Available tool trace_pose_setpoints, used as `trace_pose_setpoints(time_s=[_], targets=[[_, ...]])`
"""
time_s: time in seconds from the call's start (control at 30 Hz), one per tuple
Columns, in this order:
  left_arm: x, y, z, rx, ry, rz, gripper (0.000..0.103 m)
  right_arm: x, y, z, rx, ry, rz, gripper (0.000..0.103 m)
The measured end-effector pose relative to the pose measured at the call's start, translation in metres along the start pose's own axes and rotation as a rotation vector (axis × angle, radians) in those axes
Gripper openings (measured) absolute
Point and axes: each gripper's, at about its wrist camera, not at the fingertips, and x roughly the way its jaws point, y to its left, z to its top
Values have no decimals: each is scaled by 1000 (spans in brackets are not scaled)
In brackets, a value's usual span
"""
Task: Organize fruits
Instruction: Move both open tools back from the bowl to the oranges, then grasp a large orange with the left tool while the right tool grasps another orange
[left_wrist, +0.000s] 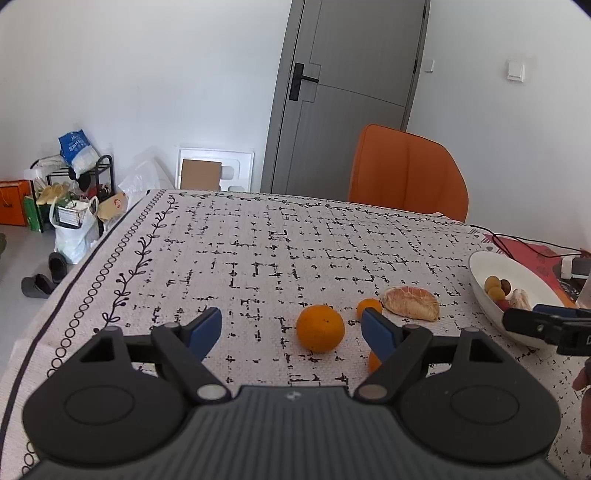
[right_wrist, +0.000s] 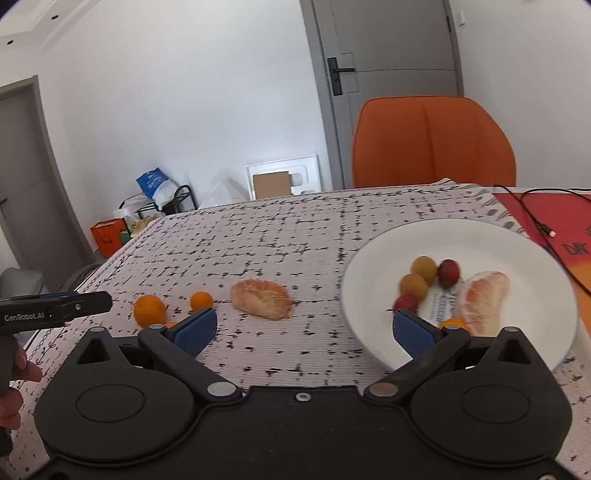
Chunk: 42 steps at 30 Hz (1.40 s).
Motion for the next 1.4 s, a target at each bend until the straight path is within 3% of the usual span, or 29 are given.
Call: trace_pose_setpoints(time_s=[0.33, 0.47, 0.6, 0.87, 0.97, 1.03, 1.27, 1.37, 1.4], targets=[[13, 4, -5, -20, 23, -36, 74, 16, 20, 0, -23, 31, 50, 102], [19, 4, -7, -19, 30, -51, 65, 22, 28, -1, -27, 49, 78, 99], [23, 9, -9, -35, 47, -72, 52, 32, 38, -3, -44, 74, 105, 87], [23, 20, -12, -58, 54, -80, 50, 50, 60, -7, -59, 123, 174, 71], [24, 23, -12, -68, 57, -79, 50, 55, 67, -8, -59, 136, 221, 57], [25, 24, -11, -70, 59, -78, 50, 57, 71, -7, -61, 141, 274, 34], [27, 19, -8, -68, 50, -96, 50, 54, 79, -2, -81, 140, 260, 31], [28, 15, -8, -58, 48, -107, 50, 49, 73, -1, -68, 123, 248, 22], [29, 13, -7, -55, 51, -110, 50, 47, 70, 0, -66, 117, 247, 13]])
